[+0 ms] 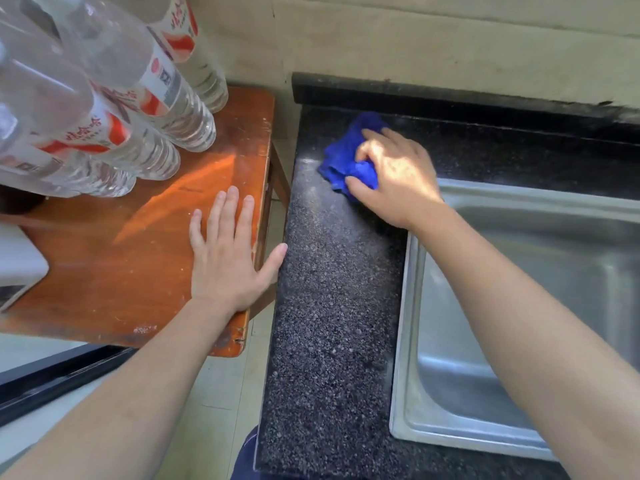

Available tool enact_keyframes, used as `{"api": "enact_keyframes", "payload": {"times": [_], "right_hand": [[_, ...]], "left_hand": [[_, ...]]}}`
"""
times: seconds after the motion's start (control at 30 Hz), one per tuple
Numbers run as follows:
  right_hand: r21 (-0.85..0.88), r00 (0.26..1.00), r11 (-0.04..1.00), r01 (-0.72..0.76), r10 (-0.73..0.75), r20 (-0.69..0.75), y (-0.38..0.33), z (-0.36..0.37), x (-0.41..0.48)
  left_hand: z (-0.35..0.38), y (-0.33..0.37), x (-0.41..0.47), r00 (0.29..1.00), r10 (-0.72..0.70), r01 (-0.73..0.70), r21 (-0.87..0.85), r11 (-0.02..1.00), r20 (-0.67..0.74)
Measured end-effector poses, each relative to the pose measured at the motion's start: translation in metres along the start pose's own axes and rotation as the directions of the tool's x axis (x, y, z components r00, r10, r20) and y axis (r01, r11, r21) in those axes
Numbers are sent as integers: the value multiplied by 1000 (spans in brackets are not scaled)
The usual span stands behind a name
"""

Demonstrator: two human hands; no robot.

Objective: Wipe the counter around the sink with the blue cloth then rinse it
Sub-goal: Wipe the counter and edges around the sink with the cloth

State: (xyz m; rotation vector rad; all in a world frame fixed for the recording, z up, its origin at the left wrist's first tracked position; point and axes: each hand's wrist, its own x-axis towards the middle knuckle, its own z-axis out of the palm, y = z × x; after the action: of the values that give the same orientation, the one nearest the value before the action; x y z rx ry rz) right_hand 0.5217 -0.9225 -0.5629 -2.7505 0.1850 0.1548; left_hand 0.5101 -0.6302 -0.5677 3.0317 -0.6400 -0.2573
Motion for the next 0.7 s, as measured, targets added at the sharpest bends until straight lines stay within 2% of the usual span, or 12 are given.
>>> {"api": "enact_keyframes", "payload": {"times": [0.1, 0.17, 0.23, 0.33, 0.43, 0.57, 0.7], "right_hand": [[29, 977, 980, -196, 198, -84, 25, -4, -26], [63, 959, 968, -241, 248, -139, 18, 3, -18], [81, 970, 979, -188, 198, -142, -5, 14, 2], [65, 996, 998, -22, 28, -90, -50, 29, 41], [16, 996, 999, 27, -26, -86, -79, 35, 59], [80, 996, 995, 67, -62, -61, -30, 13, 36], [86, 956, 979, -184, 198, -218, 61, -13, -8]], "left_hand": [[0, 2, 0, 1000, 4, -4, -15, 1000, -9], [0, 2, 2, 1000, 2, -2, -10, 1000, -9], [-1, 2, 1, 1000, 6, -6, -7, 1000, 1], [-1, 1, 1, 1000, 1, -2, -3, 1000, -9], [0, 0, 1, 1000, 2, -2, -8, 1000, -13], [0, 0, 1, 1000, 0, 0, -11, 1000, -22], [0, 0, 2, 1000, 0, -1, -18, 1000, -22]]}}
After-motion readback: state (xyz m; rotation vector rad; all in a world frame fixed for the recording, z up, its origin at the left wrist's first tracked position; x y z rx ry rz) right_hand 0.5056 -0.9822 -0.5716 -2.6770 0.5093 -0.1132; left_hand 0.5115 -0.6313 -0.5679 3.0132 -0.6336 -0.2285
